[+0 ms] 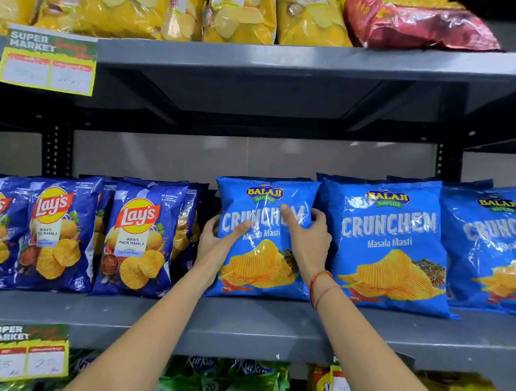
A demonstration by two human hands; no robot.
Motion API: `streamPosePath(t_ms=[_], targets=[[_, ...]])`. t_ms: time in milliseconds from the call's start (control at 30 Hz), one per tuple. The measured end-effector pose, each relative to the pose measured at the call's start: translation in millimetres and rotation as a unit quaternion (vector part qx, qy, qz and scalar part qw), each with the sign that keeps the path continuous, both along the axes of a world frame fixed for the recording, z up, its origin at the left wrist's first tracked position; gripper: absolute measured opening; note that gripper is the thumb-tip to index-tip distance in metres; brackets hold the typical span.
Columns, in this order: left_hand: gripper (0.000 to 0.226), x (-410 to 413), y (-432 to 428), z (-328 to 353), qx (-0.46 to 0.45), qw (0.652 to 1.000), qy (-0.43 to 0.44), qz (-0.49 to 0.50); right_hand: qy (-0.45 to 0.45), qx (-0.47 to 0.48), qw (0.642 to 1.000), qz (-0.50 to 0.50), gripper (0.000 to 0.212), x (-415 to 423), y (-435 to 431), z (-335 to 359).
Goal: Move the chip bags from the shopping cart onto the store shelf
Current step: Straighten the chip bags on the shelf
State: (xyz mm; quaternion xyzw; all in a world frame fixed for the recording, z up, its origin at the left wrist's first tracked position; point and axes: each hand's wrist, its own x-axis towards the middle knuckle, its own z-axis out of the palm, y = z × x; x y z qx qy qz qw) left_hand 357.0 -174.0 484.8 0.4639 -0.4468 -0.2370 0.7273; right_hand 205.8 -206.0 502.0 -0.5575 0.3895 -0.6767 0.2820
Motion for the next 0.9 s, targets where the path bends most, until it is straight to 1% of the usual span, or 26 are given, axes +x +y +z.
streamPosePath(t_ms=[67, 133, 200, 300, 367, 433, 500, 567, 633, 700, 733, 800, 833, 900], targets=[[0.087, -3.1, 1.2, -3.0, -0.026, 0.997, -0.041, 0.064, 0.052, -0.044, 0.996, -0.049, 0.082, -3.6, 7.5, -0.5], [0.085, -9.5, 3.8, -4.1, -0.064, 0.985, -0.081, 0.137, 0.114, -0.094, 0.983, -0.105, 0.083, -10.8, 15.6, -1.8], [0.079, -20.5, 8.2, -2.4, -0.109, 0.967, -0.116, 0.199, 0.166, -0.151, 0.962, -0.155, 0.080, -21.9, 26.5, -2.1], [0.062, -46.9, 17.5, 5.1, -0.189, 0.933, -0.182, 0.245, 0.181, -0.200, 0.943, -0.197, 0.071, -48.3, 38.5, 0.1], [0.050, -69.5, 22.2, 10.1, -0.236, 0.917, -0.225, 0.230, 0.169, -0.216, 0.938, -0.213, 0.065, -71.9, 39.4, 0.0], [0.043, -94.2, 24.1, 12.2, -0.246, 0.915, -0.271, 0.169, 0.144, -0.220, 0.937, -0.229, 0.059, -99.2, 35.9, -1.6], [0.046, -118.0, 20.7, 12.4, -0.227, 0.914, -0.322, 0.101, 0.119, -0.192, 0.941, -0.250, 0.057, -127.8, 27.2, -3.3], [0.059, -139.1, 11.1, 10.4, -0.161, 0.927, -0.337, 0.024, 0.102, -0.140, 0.950, -0.260, 0.063, -154.7, 13.6, -7.1], [0.078, -156.3, 0.4, 8.6, -0.057, 0.950, -0.303, -0.051, 0.067, -0.085, 0.965, -0.240, 0.074, -176.6, 1.6, -11.2], [0.091, -169.7, -11.6, 6.8, 0.032, 0.965, -0.237, -0.108, 0.020, -0.026, 0.983, -0.182, 0.084, -190.4, -5.5, -15.1], [0.095, -175.0, -17.2, 6.0, 0.062, 0.970, -0.196, -0.126, 0.005, 0.008, 0.989, -0.149, 0.084, -193.8, -8.5, -16.5], [0.104, -182.5, -28.8, 4.2, 0.095, 0.978, -0.110, -0.150, -0.015, 0.063, 0.994, -0.088, 0.077, -195.9, -16.3, -19.0], [0.108, -185.4, -33.4, 3.7, 0.106, 0.979, -0.078, -0.156, -0.023, 0.073, 0.995, -0.069, 0.076, -195.1, -20.3, -20.1], [0.119, -189.4, -42.4, 0.9, 0.105, 0.981, -0.036, -0.158, -0.032, 0.070, 0.995, -0.063, 0.081, -191.7, -26.3, -21.0]])
